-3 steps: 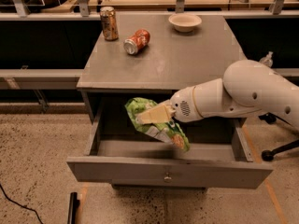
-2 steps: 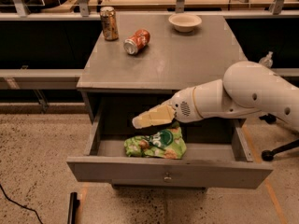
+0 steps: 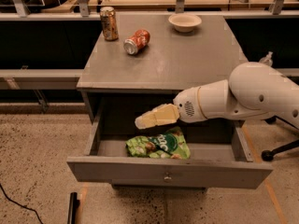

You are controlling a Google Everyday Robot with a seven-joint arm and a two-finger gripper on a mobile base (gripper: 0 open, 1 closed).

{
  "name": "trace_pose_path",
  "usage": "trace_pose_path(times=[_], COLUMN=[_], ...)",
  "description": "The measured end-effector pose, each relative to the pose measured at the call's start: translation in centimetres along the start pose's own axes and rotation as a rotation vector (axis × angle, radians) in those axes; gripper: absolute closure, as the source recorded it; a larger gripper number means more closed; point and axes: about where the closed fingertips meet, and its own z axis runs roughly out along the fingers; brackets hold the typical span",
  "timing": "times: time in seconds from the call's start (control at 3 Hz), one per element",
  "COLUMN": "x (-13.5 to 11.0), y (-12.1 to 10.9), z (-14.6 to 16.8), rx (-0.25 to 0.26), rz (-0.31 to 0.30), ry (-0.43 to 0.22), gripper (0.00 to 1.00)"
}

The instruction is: Place green rice chip bag into top drawer

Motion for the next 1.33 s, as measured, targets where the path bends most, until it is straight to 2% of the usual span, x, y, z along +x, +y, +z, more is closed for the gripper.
trace_pose_path(times=[0.33,0.67,1.0,1.33], x=[-1.7,-4.4,-7.8,-8.1], y=[0.0,-1.3,-2.4,-2.2], z=[-2.9,-8.1,-13.7,-13.7], rx=[0.003,0.093,0.209,0.209], rz=[-0.035,-0.102,-0.187,-0.196], ry=[-0.060,-0.136,-0.223,-0.225], gripper=[0.18,0.41,0.64,0.63])
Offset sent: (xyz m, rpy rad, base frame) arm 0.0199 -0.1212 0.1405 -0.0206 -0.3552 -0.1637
